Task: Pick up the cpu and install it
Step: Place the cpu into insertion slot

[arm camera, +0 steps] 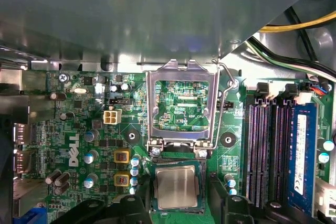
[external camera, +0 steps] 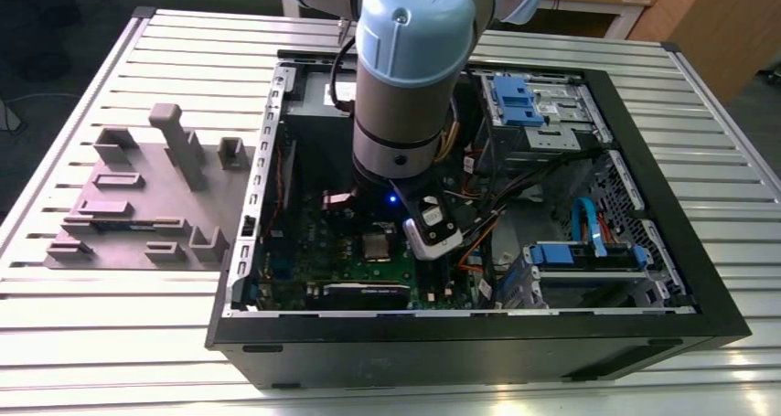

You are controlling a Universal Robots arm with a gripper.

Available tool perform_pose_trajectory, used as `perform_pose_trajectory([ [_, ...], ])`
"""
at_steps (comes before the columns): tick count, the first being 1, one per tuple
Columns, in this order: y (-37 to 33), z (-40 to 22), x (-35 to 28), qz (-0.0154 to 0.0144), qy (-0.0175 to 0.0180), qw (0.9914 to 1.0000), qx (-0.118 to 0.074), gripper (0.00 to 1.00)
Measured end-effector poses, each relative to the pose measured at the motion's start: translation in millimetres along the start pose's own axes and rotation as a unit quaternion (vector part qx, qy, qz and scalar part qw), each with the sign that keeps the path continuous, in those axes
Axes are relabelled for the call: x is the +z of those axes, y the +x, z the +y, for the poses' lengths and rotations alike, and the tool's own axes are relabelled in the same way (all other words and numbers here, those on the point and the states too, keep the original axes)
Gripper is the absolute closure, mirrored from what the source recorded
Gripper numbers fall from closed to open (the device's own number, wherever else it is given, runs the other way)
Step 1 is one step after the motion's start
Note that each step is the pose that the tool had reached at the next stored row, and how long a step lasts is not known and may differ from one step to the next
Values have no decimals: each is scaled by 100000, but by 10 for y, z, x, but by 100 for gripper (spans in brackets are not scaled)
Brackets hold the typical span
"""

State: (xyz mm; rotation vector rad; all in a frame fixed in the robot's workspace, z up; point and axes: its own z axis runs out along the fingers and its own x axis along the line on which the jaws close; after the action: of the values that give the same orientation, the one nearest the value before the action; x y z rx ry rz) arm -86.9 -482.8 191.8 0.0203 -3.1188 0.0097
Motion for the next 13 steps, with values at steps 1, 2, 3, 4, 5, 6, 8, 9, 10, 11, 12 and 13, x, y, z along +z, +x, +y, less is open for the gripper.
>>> perform_pose_trajectory([
  [1,0,0,0,1,1,100000,3,45],
  [2,0,0,0,1,-14,100000,0,45],
  [3,1,-1,-2,3,-102,100000,-4,45],
  [4,0,-1,-2,-4,-282,100000,-9,45],
  [5,0,-1,-1,-7,-457,99999,-14,45],
  [6,0,-1,-2,-8,-633,99998,-58,45],
  [8,0,0,3,-14,-960,99994,-459,45],
  [9,0,-2,7,-20,-998,99993,-640,45],
  [10,0,-6,12,-18,-1002,99992,-766,45],
  [11,0,-10,15,-9,-993,99991,-863,45],
  [12,1,-14,17,11,-978,99991,-918,53],
  [13,1,-14,17,18,-965,99991,-941,53],
])
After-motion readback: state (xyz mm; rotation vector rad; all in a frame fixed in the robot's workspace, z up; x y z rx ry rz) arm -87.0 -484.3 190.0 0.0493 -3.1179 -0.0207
